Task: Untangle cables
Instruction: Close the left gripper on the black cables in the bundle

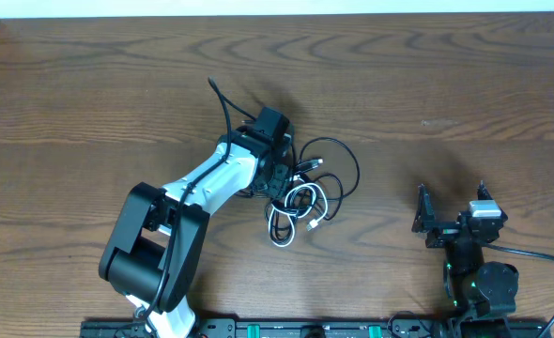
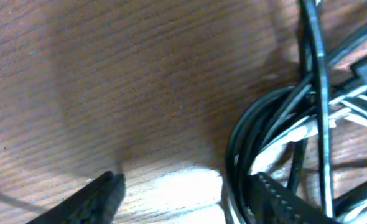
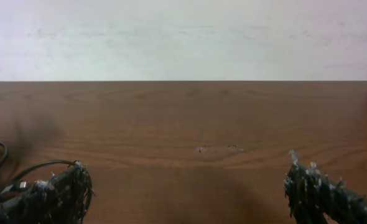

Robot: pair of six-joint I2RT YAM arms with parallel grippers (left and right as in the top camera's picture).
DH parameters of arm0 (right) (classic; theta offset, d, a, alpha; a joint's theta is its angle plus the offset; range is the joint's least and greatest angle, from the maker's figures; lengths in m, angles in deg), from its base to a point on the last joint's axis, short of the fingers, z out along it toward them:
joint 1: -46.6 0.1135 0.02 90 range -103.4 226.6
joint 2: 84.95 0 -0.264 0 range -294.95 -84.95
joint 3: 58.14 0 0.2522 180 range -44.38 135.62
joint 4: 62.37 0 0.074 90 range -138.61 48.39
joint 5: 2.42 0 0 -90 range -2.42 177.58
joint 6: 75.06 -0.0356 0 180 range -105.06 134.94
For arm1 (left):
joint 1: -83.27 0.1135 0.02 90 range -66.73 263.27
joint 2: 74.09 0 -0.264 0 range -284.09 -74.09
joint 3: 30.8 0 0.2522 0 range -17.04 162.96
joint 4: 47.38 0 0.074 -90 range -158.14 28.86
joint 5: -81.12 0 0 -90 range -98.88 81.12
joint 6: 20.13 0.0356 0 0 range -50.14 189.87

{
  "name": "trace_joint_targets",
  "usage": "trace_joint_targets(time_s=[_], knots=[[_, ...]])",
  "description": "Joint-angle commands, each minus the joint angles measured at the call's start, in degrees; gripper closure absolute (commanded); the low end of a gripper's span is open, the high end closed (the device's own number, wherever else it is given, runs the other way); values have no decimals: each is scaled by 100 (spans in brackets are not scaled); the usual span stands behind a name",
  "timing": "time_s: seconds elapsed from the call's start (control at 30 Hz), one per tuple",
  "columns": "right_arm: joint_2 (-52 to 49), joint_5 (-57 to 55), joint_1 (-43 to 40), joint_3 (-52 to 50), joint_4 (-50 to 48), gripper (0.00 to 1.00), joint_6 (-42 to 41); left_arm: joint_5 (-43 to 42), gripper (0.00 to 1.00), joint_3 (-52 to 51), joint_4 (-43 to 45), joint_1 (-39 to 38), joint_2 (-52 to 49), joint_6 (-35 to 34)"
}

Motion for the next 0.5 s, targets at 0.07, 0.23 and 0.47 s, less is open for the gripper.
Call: trace_joint_targets(time_s=[0.07, 0.23, 0.47], knots=[[42, -24, -24, -4, 22, 1, 68, 22, 55, -42, -7, 2, -52, 4], [42, -24, -24, -4, 22, 1, 68, 22, 92, -42, 173, 2, -52, -142], [42, -24, -24, -4, 22, 1, 68, 22, 92, -39, 332, 2, -50, -442]])
